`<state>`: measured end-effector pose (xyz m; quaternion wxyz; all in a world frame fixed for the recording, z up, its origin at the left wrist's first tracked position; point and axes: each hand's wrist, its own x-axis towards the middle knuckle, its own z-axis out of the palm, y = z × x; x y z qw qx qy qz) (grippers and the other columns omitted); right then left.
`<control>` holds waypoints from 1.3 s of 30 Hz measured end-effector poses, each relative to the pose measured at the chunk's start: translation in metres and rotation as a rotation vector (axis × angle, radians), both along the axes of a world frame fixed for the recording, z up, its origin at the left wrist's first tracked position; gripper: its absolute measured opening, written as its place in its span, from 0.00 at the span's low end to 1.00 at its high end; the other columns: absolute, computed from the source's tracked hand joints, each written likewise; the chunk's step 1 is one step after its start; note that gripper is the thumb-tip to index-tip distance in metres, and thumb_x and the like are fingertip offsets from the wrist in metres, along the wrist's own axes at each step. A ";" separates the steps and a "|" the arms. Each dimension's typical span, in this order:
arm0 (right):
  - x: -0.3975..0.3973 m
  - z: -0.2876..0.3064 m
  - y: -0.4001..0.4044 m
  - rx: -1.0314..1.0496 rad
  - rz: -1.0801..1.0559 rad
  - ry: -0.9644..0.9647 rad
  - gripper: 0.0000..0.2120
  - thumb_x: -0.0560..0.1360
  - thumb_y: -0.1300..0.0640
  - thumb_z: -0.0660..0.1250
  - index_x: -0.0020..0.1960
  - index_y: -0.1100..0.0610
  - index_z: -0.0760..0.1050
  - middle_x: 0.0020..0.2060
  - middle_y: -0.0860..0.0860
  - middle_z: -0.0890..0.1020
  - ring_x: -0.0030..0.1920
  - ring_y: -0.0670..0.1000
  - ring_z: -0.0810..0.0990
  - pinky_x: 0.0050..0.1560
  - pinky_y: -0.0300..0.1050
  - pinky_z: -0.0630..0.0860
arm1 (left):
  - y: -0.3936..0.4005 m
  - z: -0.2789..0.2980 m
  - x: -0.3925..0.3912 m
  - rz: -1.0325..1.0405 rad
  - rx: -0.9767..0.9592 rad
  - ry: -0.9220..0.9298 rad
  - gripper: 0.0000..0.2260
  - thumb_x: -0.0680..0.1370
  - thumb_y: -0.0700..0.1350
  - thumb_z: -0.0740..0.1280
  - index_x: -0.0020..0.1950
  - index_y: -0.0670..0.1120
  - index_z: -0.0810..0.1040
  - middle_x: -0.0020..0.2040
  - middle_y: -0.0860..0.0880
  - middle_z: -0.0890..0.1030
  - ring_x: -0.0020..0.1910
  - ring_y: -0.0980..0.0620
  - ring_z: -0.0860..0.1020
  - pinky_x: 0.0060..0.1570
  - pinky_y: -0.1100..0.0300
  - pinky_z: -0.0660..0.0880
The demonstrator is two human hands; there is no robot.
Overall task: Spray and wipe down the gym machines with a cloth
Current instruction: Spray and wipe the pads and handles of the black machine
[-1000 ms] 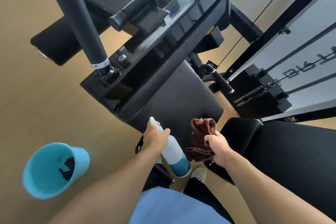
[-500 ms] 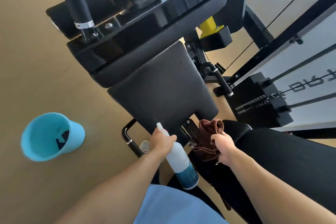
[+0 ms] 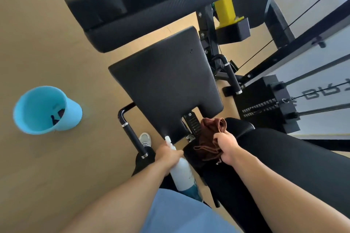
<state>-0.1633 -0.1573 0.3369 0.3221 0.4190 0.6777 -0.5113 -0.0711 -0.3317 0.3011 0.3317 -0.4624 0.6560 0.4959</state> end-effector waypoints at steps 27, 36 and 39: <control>0.018 0.037 0.003 -0.013 -0.333 0.017 0.23 0.79 0.69 0.58 0.69 0.52 0.75 0.51 0.65 0.84 0.48 0.66 0.83 0.54 0.63 0.81 | -0.030 0.078 -0.179 -0.416 -0.292 0.442 0.11 0.75 0.46 0.71 0.54 0.51 0.72 0.48 0.54 0.76 0.48 0.48 0.79 0.46 0.54 0.78; 0.019 0.042 -0.002 -0.023 -0.362 0.012 0.23 0.78 0.70 0.57 0.65 0.50 0.76 0.50 0.66 0.83 0.45 0.66 0.82 0.45 0.58 0.81 | -0.022 0.065 -0.168 -0.562 -0.112 0.365 0.09 0.73 0.44 0.71 0.49 0.52 0.75 0.48 0.52 0.78 0.46 0.51 0.79 0.44 0.56 0.77; 0.021 0.040 0.001 -0.032 -0.374 0.021 0.22 0.78 0.71 0.57 0.62 0.50 0.76 0.51 0.67 0.82 0.45 0.65 0.81 0.47 0.59 0.81 | -0.015 0.060 -0.158 -0.662 -0.104 0.346 0.10 0.72 0.44 0.71 0.52 0.53 0.74 0.47 0.52 0.78 0.47 0.50 0.79 0.44 0.55 0.77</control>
